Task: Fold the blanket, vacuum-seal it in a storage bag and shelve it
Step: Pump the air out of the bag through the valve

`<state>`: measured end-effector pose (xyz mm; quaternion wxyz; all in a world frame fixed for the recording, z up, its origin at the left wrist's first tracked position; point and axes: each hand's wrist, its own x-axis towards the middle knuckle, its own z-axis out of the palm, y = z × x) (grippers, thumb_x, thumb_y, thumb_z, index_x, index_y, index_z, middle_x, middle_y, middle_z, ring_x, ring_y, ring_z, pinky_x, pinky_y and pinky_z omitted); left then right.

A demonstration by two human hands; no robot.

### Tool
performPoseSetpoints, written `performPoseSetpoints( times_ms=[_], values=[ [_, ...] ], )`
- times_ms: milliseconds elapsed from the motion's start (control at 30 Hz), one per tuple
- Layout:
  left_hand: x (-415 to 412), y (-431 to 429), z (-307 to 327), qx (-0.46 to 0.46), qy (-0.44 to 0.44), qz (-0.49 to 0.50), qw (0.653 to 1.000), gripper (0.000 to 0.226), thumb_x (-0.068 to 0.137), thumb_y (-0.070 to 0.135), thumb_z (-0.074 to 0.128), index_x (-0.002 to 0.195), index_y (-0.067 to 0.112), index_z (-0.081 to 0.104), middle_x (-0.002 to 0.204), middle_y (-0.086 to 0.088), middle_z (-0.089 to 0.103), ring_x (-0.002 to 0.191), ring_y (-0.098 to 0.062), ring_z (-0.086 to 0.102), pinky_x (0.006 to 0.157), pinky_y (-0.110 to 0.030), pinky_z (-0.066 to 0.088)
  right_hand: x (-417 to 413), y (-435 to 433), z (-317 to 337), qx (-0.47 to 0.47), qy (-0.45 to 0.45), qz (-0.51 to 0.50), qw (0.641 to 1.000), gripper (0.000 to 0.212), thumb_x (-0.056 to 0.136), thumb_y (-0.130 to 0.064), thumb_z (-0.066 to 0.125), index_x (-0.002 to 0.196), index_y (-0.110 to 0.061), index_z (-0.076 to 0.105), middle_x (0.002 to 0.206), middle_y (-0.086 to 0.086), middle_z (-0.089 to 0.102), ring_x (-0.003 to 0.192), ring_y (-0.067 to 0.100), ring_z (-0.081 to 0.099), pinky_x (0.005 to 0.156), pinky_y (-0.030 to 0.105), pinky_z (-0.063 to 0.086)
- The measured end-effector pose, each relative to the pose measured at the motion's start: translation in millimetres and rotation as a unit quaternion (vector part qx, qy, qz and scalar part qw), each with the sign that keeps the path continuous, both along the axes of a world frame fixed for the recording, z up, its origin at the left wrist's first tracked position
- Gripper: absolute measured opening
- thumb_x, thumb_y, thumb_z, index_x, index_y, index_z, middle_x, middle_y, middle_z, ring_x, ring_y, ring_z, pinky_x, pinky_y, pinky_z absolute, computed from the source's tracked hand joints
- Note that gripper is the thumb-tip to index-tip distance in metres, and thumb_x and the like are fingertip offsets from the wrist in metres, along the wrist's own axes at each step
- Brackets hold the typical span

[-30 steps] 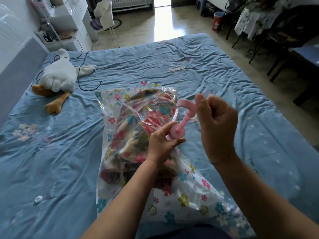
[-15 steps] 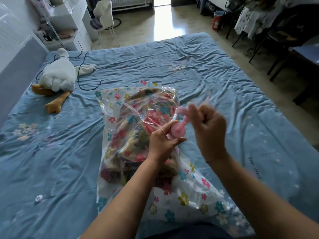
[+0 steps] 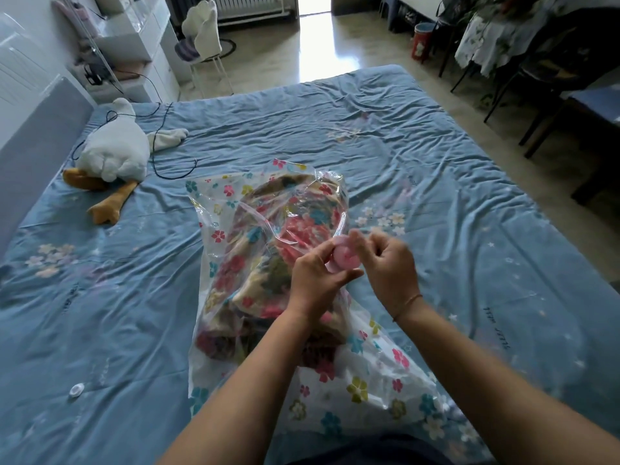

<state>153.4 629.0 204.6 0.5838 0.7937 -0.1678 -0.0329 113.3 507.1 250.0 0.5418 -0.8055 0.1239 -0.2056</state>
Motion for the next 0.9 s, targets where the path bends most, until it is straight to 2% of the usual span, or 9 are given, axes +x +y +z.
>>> performPoseSetpoints(
  times_ms=[67,167,267,400,500,667,733,833,900],
  values=[
    [-1,0,1,-0.009,0.006,0.003,1.0,0.057,0.061,0.036,0.084,0.115,0.026,0.067,0.104,0.009,0.072,0.097,-0.004,0.068,0.089,-0.025,0.053,-1,1,-1,-0.011,0.029,-0.002,1.0,0.066,0.08,-0.071,0.056,0.052,-0.012,0.043,0.048,0.003,0.043,0.049,0.007,0.037,0.053,0.035,0.038],
    [3,1,-1,-0.006,0.0,0.014,1.0,0.064,0.063,0.026,0.089,0.121,0.015,0.065,0.111,0.003,0.071,0.104,-0.01,0.067,0.095,-0.032,0.053,-3,1,43,0.056,-0.103,-0.005,0.993,0.071,0.085,-0.055,0.058,0.06,0.011,0.048,0.057,0.017,0.064,0.046,0.019,0.048,0.052,0.04,0.041],
    [2,2,-4,-0.012,0.006,0.011,1.0,0.064,0.064,0.019,0.089,0.122,0.016,0.064,0.112,0.004,0.07,0.105,-0.008,0.067,0.097,-0.032,0.052,-4,-1,73,0.082,-0.207,-0.025,0.975,0.067,0.091,-0.042,0.055,0.061,0.016,0.041,0.06,0.036,0.057,0.047,0.029,0.039,0.049,0.039,0.036],
    [-3,0,-4,-0.016,0.009,0.006,1.0,0.057,0.064,0.015,0.088,0.116,0.028,0.066,0.107,0.009,0.072,0.102,-0.006,0.067,0.091,-0.023,0.052,-4,0,14,-0.015,-0.038,-0.009,0.999,0.07,0.086,-0.061,0.047,0.06,0.003,0.053,0.054,0.017,0.057,0.052,0.03,0.048,0.055,0.044,0.044],
    [-7,0,-2,-0.029,0.018,-0.008,0.999,0.053,0.066,0.014,0.087,0.113,0.03,0.066,0.104,0.012,0.072,0.099,-0.005,0.068,0.087,-0.021,0.052,-4,-4,-3,-0.064,0.057,0.005,0.996,0.069,0.083,-0.07,0.051,0.055,-0.007,0.053,0.048,0.003,0.046,0.049,0.016,0.041,0.054,0.04,0.042],
    [-1,0,0,-0.056,0.044,-0.001,0.997,0.058,0.067,0.013,0.087,0.112,0.038,0.06,0.112,0.004,0.07,0.105,-0.01,0.067,0.095,-0.03,0.053,-10,-6,79,0.062,-0.177,-0.023,0.982,0.055,0.095,-0.033,0.055,0.059,0.01,0.056,0.053,0.021,0.061,0.047,0.007,0.038,0.049,0.032,0.034],
    [-3,0,-1,-0.07,0.059,-0.002,0.996,0.058,0.068,0.01,0.086,0.109,0.041,0.059,0.111,0.002,0.07,0.104,-0.014,0.067,0.094,-0.031,0.054,-11,-3,77,0.045,-0.204,-0.037,0.977,0.054,0.095,-0.03,0.054,0.058,0.009,0.052,0.054,0.019,0.062,0.046,0.008,0.04,0.047,0.029,0.034],
    [-6,0,-5,-0.073,0.073,-0.006,0.995,0.054,0.067,0.011,0.086,0.11,0.035,0.064,0.107,0.003,0.073,0.102,-0.015,0.068,0.092,-0.034,0.055,-7,2,20,-0.021,-0.047,-0.013,0.999,0.065,0.088,-0.056,0.046,0.066,0.004,0.061,0.06,0.017,0.065,0.054,0.024,0.058,0.056,0.041,0.048],
    [-9,0,-6,-0.075,0.081,-0.014,0.994,0.051,0.069,0.008,0.085,0.108,0.034,0.066,0.101,0.009,0.074,0.099,-0.011,0.069,0.089,-0.032,0.055,-3,1,-5,-0.056,0.069,0.007,0.996,0.071,0.083,-0.07,0.047,0.066,-0.002,0.064,0.057,0.011,0.061,0.055,0.023,0.055,0.06,0.045,0.049]
  ],
)
